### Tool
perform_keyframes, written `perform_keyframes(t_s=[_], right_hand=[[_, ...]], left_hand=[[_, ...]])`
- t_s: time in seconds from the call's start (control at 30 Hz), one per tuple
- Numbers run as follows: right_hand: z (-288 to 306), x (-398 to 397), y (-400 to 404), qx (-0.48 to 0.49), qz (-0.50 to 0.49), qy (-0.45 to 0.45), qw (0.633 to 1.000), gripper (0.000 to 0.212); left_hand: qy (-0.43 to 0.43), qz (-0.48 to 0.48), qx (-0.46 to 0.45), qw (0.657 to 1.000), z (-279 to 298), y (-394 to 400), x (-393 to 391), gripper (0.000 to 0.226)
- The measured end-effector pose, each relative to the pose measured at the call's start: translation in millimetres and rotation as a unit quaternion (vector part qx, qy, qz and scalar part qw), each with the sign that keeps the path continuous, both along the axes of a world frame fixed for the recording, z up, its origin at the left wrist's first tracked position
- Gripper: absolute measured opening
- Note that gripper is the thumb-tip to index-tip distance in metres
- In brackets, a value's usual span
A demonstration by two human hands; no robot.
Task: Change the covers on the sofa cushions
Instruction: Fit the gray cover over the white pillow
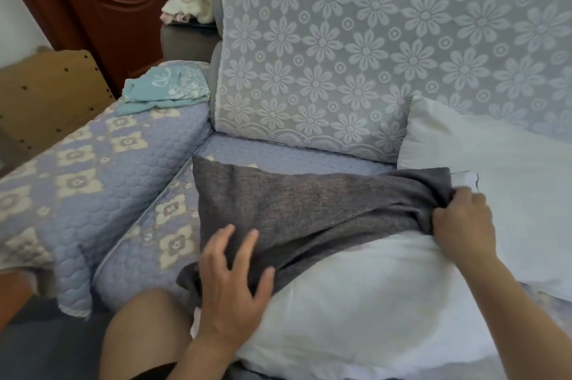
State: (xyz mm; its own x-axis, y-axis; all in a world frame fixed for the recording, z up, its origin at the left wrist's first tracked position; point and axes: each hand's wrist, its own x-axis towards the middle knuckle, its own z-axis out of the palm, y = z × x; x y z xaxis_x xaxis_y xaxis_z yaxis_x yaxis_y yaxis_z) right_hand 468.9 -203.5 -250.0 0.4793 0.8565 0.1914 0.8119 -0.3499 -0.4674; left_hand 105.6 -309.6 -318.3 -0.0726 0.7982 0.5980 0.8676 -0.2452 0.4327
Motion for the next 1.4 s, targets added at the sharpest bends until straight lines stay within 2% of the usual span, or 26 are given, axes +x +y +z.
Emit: perform_keyframes(t_s=[0.1,0.17,0.27,0.33,0.4,0.47,0.53,0.63,0.7,0.77,0.87,0.9,0.93,0.97,1.0,1.03,1.07,1.13,1.2,1.27,1.33,1.4], right_hand=[[12.2,-28.3,-2.0,0.106,0.136,-0.140,0.975,0.050],[18.7,-53.1,-12.4,0.144,0.279,-0.168,0.934,0.055],[14.8,-98.5,-44.9,0.098,0.460,-0.168,0.867,0.067],[5.1,-126.4,-66.3,0.059,0.536,-0.206,0.817,0.075],[-8.5,-142.3,-73.5,0.051,0.559,-0.246,0.790,0.070],[-21.7,-141.7,-67.2,0.106,0.540,-0.253,0.796,0.051],[-32.2,-133.2,-62.6,0.155,0.506,-0.242,0.813,0.039],[-34.5,-116.0,-63.9,0.149,0.495,-0.229,0.825,0.041],[-26.7,-111.8,-71.7,0.081,0.528,-0.220,0.816,0.052],[-0.5,-114.0,-76.6,-0.042,0.578,-0.207,0.788,0.056],[62.1,-134.6,-52.9,-0.257,0.591,-0.167,0.746,0.049],[79.3,-149.4,-39.1,-0.271,0.606,-0.114,0.739,0.046],[90.4,-168.4,-21.5,-0.240,0.612,-0.060,0.751,0.040],[96.5,-191.4,-1.1,-0.170,0.601,-0.023,0.781,0.036],[95.6,-212.9,20.0,-0.096,0.576,-0.011,0.812,0.037],[91.9,-243.3,39.3,-0.058,0.558,-0.023,0.827,0.049],[83.6,-270.1,58.4,-0.066,0.548,-0.037,0.833,0.065],[59.7,-317.2,87.2,-0.169,0.536,-0.036,0.827,0.092],[31.8,-336.7,98.3,-0.267,0.515,-0.056,0.813,0.100],[16.1,-334.9,92.0,-0.287,0.505,-0.102,0.808,0.082],[16.5,-316.3,83.5,-0.224,0.504,-0.103,0.828,0.063],[33.2,-285.0,73.6,-0.150,0.494,-0.058,0.854,0.051]], left_hand=[[0.108,-0.071,0.011,0.992,-11.1,-6.0,1.3,0.050],[0.107,-0.048,0.023,0.993,-11.1,-2.0,0.4,0.032],[0.105,-0.024,0.093,0.990,-0.3,-7.5,9.6,0.014],[0.134,-0.094,0.121,0.979,0.0,-22.1,23.0,0.006],[0.156,-0.149,0.091,0.972,-11.7,-35.5,26.5,0.005],[0.159,-0.122,0.048,0.979,-25.8,-38.7,11.6,0.011],[0.140,-0.031,-0.020,0.990,-35.3,-34.7,-14.0,0.025],[0.036,0.117,-0.118,0.985,-34.7,-28.3,-44.5,0.024],[-0.026,0.148,-0.155,0.976,-40.8,-26.8,-49.7,0.025],[-0.069,0.137,-0.174,0.973,-50.9,-29.7,-45.4,0.034],[-0.062,0.118,-0.192,0.972,-60.4,-35.4,-35.5,0.041],[-0.053,0.118,-0.200,0.971,-61.9,-36.7,-34.9,0.044],[-0.045,0.120,-0.207,0.970,-60.8,-37.2,-35.1,0.046],[-0.040,0.120,-0.213,0.969,-59.6,-38.1,-35.8,0.048],[-0.034,0.112,-0.220,0.968,-58.1,-37.7,-34.3,0.052],[-0.027,0.108,-0.224,0.968,-57.6,-40.7,-36.4,0.057],[-0.024,0.104,-0.225,0.968,-56.3,-42.7,-37.0,0.060],[-0.032,0.097,-0.219,0.970,-56.1,-47.4,-41.5,0.060],[-0.044,0.098,-0.204,0.973,-57.7,-50.2,-45.5,0.056],[-0.086,0.123,-0.185,0.971,-57.1,-53.2,-51.5,0.047],[-0.151,0.171,-0.166,0.959,-54.8,-51.5,-55.8,0.041],[-0.194,0.213,-0.146,0.946,-49.3,-40.7,-60.0,0.037]])
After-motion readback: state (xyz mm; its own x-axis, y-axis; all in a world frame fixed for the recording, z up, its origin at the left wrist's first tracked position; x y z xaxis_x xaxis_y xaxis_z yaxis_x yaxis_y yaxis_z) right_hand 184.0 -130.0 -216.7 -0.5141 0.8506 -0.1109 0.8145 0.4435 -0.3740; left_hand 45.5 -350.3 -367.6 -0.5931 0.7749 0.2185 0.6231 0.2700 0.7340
